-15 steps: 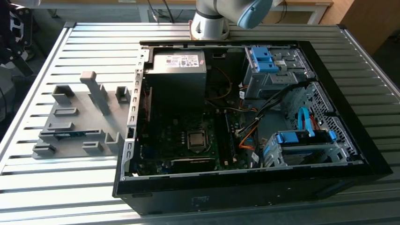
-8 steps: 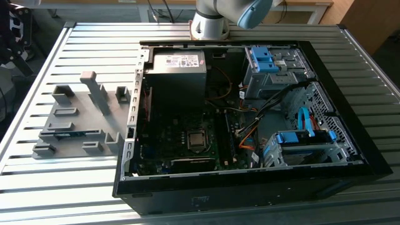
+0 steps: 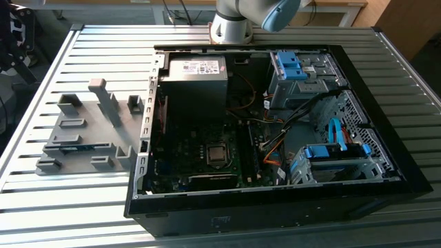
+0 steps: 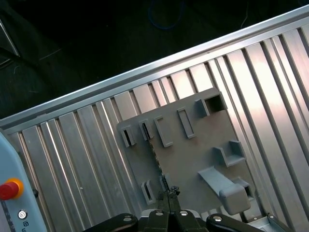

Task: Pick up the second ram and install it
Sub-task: 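Pick up the second ram and move it above second insertion slot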

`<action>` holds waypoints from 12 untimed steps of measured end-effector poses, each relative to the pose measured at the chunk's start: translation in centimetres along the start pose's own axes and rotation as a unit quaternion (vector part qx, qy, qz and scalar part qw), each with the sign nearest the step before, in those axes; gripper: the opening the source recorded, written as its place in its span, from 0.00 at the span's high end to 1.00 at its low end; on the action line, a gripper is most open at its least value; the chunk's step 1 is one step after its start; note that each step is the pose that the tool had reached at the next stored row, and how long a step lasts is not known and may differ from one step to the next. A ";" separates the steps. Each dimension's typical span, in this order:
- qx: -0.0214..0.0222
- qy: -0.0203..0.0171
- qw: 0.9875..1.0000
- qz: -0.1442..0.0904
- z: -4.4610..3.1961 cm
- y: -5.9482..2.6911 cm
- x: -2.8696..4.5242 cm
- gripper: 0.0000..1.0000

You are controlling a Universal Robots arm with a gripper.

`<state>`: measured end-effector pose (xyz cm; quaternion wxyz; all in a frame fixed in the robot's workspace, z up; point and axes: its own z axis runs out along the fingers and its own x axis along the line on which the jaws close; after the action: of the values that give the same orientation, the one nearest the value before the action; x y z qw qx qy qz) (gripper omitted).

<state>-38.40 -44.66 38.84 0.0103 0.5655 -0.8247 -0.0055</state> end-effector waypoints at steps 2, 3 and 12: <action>0.000 0.000 1.000 -0.003 0.00 0.00 0.00 0.89; 0.000 0.000 1.000 -0.004 0.00 0.00 0.01 0.89; 0.000 0.000 1.000 -0.014 0.00 -0.01 0.02 0.89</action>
<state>-38.40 -44.68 38.85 0.0104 0.5772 -0.8166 -0.0054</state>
